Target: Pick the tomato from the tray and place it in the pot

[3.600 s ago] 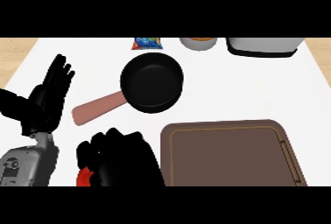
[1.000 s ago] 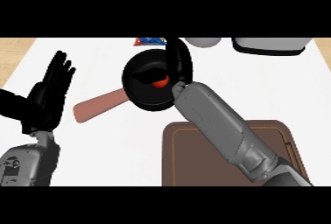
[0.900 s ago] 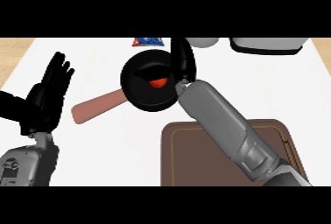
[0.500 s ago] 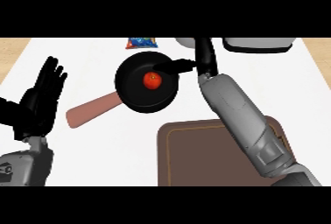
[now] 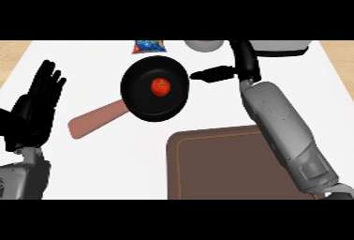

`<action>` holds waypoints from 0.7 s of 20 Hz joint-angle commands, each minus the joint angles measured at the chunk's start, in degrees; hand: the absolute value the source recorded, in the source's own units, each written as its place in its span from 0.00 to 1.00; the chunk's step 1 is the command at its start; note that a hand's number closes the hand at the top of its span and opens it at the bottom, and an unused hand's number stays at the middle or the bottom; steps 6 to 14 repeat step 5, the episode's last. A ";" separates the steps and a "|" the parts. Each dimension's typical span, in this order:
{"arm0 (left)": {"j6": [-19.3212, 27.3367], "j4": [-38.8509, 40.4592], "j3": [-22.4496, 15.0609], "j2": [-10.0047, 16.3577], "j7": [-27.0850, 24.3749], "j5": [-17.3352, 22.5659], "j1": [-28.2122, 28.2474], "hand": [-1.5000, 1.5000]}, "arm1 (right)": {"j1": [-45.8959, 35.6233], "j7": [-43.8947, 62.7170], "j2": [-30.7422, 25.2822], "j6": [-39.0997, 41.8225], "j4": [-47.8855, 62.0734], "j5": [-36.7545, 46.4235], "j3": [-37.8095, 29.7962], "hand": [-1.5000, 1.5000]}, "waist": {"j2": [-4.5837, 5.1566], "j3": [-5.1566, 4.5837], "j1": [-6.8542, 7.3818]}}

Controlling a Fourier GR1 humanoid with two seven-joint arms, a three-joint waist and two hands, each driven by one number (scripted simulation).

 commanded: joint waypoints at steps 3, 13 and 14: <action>-0.42 3.97 1.21 0.23 -1.07 -0.06 -2.40 0.50 | 3.94 -2.76 -2.52 5.25 -1.69 1.18 -2.21 0.00 | 0.06 -0.01 -0.18; 0.86 -0.08 -1.12 -2.35 -1.10 -1.17 0.89 0.50 | 2.69 -2.93 -3.28 6.65 0.86 1.10 -4.21 0.00 | 0.06 0.00 0.17; 0.86 -0.08 -1.12 -2.35 -1.10 -1.17 0.89 0.50 | 2.69 -2.93 -3.28 6.65 0.86 1.10 -4.21 0.00 | 0.06 0.00 0.17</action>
